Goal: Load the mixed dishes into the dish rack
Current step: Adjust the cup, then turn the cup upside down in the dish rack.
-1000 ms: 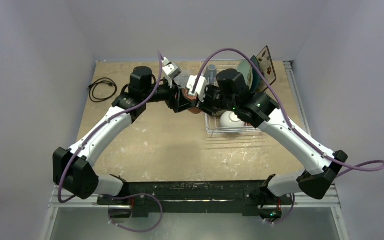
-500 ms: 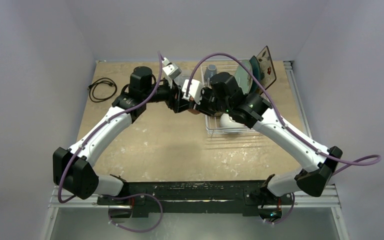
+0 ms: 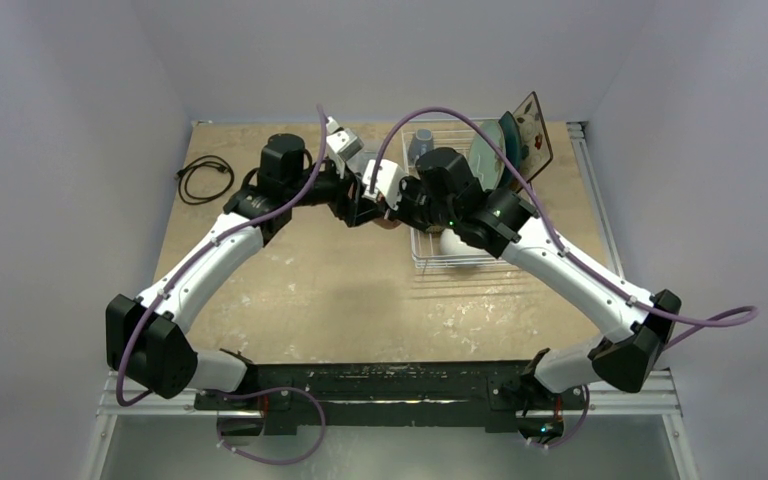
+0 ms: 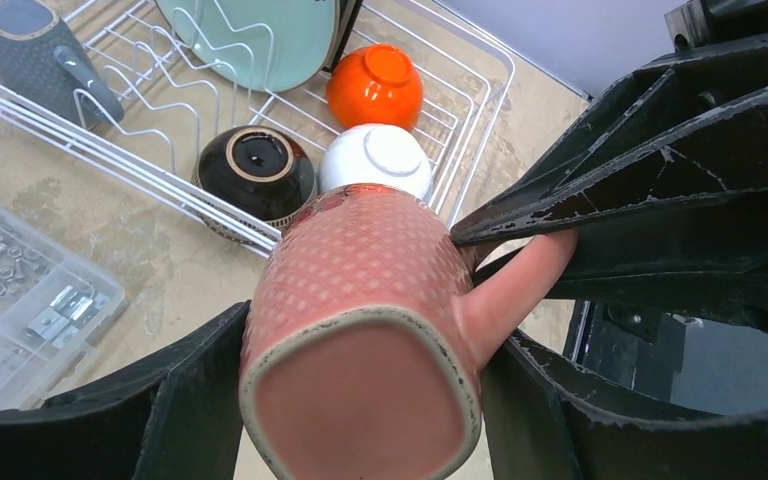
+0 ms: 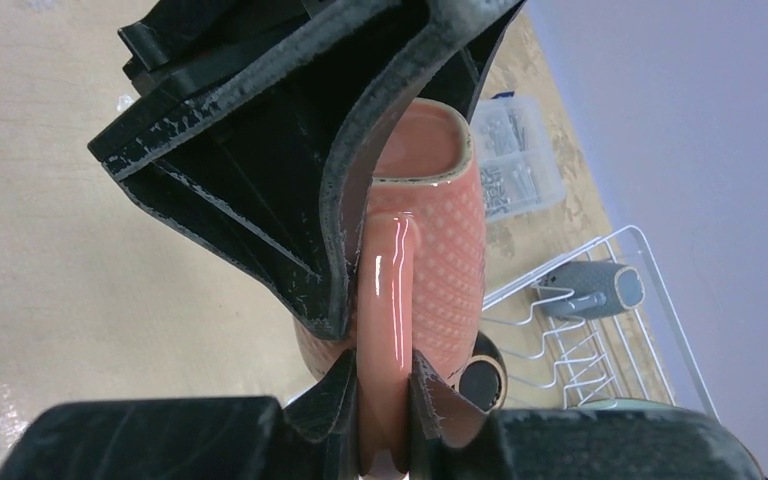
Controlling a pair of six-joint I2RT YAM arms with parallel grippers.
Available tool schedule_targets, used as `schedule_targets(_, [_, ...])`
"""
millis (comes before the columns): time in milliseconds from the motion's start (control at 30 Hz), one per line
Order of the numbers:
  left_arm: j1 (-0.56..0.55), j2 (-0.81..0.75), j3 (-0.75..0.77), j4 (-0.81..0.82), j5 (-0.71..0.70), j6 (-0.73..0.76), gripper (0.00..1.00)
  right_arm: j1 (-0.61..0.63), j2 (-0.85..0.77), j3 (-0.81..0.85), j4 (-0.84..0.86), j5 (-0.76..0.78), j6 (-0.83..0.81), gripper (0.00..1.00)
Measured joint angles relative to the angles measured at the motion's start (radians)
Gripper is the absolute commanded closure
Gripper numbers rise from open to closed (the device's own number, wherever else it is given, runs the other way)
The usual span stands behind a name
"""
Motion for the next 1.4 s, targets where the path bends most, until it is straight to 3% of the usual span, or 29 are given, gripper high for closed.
schedule_targets(167, [0.005, 0.0, 0.0, -0.011, -0.008, 0.005, 1.0, -0.001, 0.006, -0.012, 0.024, 0.002, 0.019, 1.0])
schedule_targets(333, [0.005, -0.001, 0.0, -0.016, -0.026, 0.027, 0.58, 0.0, -0.052, -0.138, 0.174, 0.019, 0.07, 1.0])
schedule_targets(367, [0.003, -0.006, -0.001, -0.017, -0.029, 0.031, 0.33, 0.0, -0.076, -0.176, 0.215, 0.017, 0.094, 1.0])
schedule_targets(400, [0.001, -0.012, -0.001, -0.017, -0.035, 0.035, 0.19, 0.0, -0.094, -0.203, 0.249, 0.016, 0.115, 1.0])
schedule_targets(433, [-0.002, -0.019, -0.001, -0.016, -0.042, 0.037, 0.1, -0.001, -0.107, -0.22, 0.27, 0.015, 0.13, 1.0])
schedule_targets(500, [-0.005, -0.046, -0.001, -0.011, -0.071, 0.022, 0.02, -0.007, -0.129, -0.248, 0.322, 0.011, 0.171, 1.0])
schedule_targets(667, [-0.005, -0.166, 0.004, 0.002, -0.2, -0.028, 0.0, -0.085, -0.128, -0.298, 0.43, 0.012, 0.29, 1.0])
schedule_targets(767, [-0.007, -0.224, 0.036, -0.028, -0.355, -0.052, 0.0, -0.181, -0.121, -0.341, 0.494, 0.031, 0.38, 1.0])
schedule_targets(1000, [-0.007, -0.29, 0.143, -0.191, -0.668, -0.07, 0.0, -0.289, 0.01, -0.362, 0.669, 0.279, 0.548, 1.0])
schedule_targets(1200, [-0.007, -0.363, 0.084, -0.236, -0.784, -0.036, 0.0, -0.341, 0.189, -0.362, 0.806, 0.464, 0.641, 1.0])
schedule_targets(1400, [-0.007, -0.41, -0.042, -0.208, -0.831, 0.012, 0.0, -0.411, 0.319, -0.333, 0.886, 0.512, 0.648, 1.0])
